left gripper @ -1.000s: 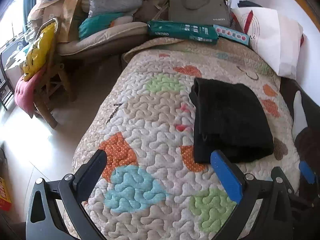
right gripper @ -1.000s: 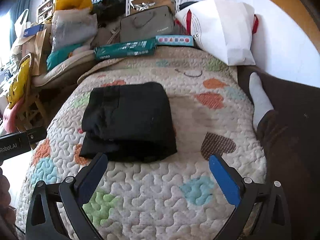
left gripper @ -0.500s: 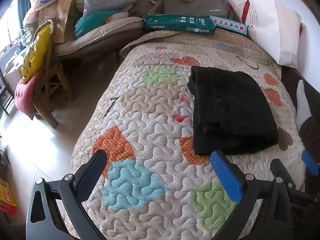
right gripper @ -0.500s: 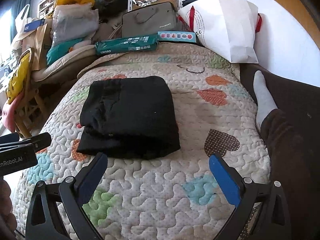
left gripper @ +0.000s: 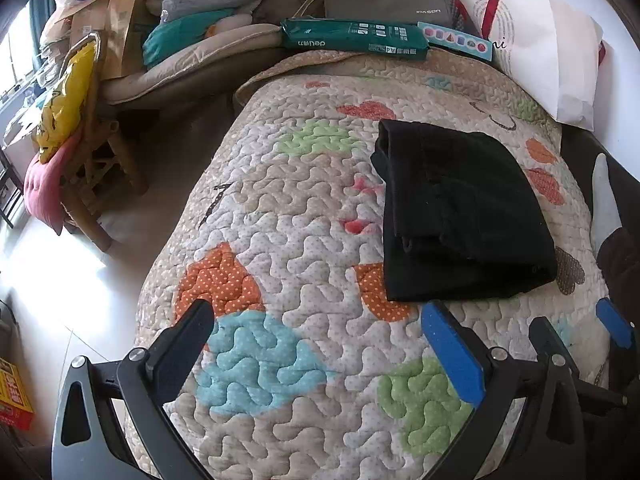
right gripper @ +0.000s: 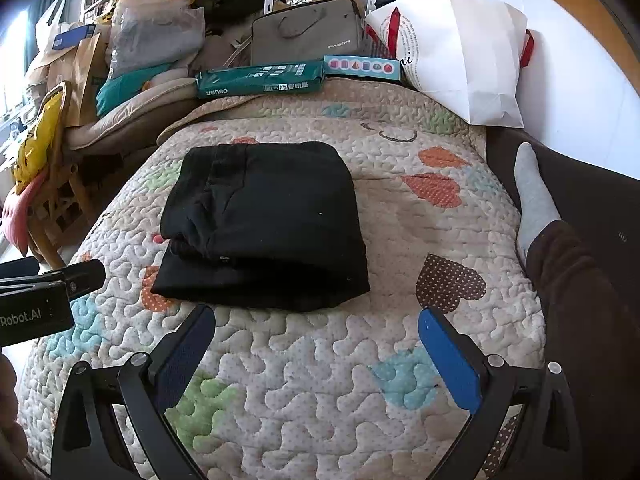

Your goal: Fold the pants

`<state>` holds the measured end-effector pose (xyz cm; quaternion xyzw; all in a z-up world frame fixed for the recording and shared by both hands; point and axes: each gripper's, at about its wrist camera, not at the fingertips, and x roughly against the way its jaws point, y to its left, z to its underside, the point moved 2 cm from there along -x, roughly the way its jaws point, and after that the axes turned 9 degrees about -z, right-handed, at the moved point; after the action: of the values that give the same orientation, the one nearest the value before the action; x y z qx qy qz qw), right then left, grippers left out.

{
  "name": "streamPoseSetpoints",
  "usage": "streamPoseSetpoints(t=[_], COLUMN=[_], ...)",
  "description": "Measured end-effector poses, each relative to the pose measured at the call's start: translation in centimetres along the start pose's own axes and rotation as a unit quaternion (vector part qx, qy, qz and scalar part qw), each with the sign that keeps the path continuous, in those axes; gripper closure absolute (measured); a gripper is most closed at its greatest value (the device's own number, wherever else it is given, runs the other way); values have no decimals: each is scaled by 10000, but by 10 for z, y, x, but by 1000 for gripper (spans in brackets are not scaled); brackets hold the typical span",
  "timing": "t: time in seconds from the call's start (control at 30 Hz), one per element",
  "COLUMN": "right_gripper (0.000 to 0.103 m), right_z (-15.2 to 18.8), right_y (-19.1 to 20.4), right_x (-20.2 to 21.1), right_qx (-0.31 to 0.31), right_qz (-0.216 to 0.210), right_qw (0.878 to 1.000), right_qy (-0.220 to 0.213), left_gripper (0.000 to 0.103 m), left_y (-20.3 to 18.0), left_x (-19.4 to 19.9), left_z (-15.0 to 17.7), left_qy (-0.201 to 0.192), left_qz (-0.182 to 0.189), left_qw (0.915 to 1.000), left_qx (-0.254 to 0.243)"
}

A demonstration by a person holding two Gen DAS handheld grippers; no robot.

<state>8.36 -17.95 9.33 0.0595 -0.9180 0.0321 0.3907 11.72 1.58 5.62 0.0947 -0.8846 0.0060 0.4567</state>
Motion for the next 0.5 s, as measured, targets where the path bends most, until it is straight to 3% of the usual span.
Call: streamPoseSetpoints(t=[0.5], right_gripper=[0], right_z=[3], right_y=[3], right_x=[-5], right_qx=[60], right_qz=[-42], right_qw=[9999], right_qy=[88], left_gripper=[0], left_y=[-7], left_x=[-2], left_z=[3], left_qy=[39], left_qz=[20], left_qw=[9999], left_qx=[-99])
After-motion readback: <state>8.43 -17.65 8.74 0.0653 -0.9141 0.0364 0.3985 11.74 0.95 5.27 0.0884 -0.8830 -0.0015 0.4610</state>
